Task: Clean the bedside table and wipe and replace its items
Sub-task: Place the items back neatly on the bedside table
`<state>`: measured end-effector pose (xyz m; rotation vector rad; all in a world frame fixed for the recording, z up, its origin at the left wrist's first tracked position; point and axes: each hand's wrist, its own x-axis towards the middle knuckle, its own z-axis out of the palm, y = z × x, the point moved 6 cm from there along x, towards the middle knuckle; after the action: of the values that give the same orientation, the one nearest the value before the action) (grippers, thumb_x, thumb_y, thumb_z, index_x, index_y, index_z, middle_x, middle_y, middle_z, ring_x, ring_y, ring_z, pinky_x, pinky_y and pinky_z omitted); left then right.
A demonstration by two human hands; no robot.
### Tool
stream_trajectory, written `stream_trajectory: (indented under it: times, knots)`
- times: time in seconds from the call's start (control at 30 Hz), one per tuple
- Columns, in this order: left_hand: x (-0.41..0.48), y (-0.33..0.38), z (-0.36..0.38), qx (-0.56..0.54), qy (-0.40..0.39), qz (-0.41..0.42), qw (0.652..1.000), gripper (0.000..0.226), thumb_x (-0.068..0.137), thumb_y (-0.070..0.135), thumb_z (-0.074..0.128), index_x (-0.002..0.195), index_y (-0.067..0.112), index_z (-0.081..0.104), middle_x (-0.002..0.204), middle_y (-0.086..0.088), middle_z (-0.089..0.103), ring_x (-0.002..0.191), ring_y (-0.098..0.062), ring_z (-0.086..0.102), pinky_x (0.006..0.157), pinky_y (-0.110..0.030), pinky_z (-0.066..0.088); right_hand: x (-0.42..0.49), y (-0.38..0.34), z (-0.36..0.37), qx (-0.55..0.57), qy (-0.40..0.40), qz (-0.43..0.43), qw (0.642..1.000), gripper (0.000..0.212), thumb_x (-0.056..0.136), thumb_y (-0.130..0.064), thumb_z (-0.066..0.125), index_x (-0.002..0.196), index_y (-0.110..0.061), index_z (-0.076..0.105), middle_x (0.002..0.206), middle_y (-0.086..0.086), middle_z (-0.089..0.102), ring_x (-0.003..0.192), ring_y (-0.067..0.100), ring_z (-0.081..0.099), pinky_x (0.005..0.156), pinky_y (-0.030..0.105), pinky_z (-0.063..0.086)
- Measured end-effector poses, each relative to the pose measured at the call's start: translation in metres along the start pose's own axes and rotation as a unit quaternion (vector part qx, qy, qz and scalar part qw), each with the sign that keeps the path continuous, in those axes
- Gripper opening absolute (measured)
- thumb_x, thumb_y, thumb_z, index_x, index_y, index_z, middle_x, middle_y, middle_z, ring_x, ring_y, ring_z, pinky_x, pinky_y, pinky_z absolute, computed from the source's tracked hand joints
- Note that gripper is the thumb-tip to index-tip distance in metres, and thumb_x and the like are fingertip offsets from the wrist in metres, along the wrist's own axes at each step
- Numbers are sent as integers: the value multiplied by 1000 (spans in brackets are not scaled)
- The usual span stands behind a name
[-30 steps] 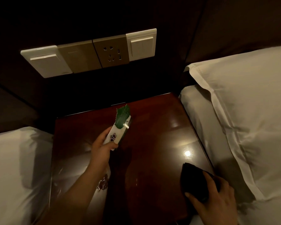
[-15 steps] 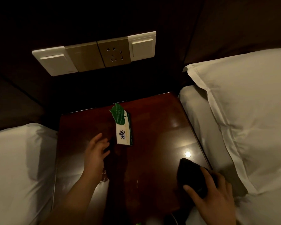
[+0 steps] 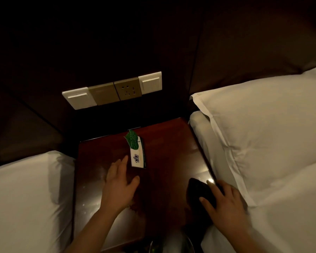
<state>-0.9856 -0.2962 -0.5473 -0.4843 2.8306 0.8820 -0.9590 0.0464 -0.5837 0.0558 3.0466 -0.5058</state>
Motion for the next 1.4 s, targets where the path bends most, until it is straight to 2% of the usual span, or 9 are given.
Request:
stream_trajectory:
  times: [0.07,0.2,0.33,0.47,0.53,0.7,0.9,1.1,1.4]
  knots:
    - [-6,17,-11,46,16,23,999,78,92,49,54,157,35,14,166,-4,14,153,-23,7,119,-56,5,-1,-6,-11,2,-8,-13,1000,64,81,-65,45,131,-28,59,128,8,59,113,35,52,91,48,50]
    - [-18,37,-26,72,27,35,996,78,90,54,52,156,36,13,165,-5,14,154,-23,3,119,-60,3,-3,-29,-35,16,-1,-62,998,57,80,-60,59,130,-33,58,131,5,57,115,30,49,89,46,52]
    - [-32,52,-42,83,26,17,996,79,89,58,50,156,35,12,166,-6,14,154,-24,3,118,-63,4,6,-51,-68,-3,-13,-95,995,58,83,-64,53,134,-35,53,135,5,54,121,30,48,95,43,48]
    - [-57,59,-58,100,18,1,995,80,89,62,45,156,34,10,166,-7,12,154,-25,0,118,-64,3,7,-67,-105,1,-18,-131,991,57,84,-64,50,132,-33,53,134,6,54,119,32,49,93,45,50]
    - [-68,67,-68,92,24,-6,995,80,89,62,44,156,34,10,166,-7,13,154,-25,1,118,-63,3,9,-75,-126,-4,-14,-149,989,57,85,-65,47,135,-37,51,134,3,54,117,29,49,90,43,50]
    - [-91,84,-82,84,36,-11,996,79,90,59,47,156,33,12,165,-8,15,153,-26,5,118,-62,6,10,-81,-164,-7,-12,-156,988,57,86,-62,53,137,-37,51,138,1,52,122,26,47,92,40,48]
    - [-117,99,-94,16,41,-20,999,77,92,54,52,156,32,15,163,-6,22,150,-27,21,117,-56,26,6,-77,-194,1,1,-172,985,53,85,-57,61,134,-35,56,134,4,55,120,29,49,91,41,49]
    - [-142,96,-107,40,62,-42,996,78,91,57,50,156,34,14,163,-6,21,150,-26,19,115,-59,25,-3,-90,-206,-15,-9,-210,978,57,87,-63,52,139,-41,49,140,0,50,126,24,44,96,39,45]
    - [-167,95,-140,64,90,-30,993,78,91,59,47,156,36,12,164,-6,18,152,-26,12,118,-60,16,-24,-132,-224,-34,2,-246,969,59,85,-68,44,139,-45,43,141,-4,48,128,23,43,95,40,45]
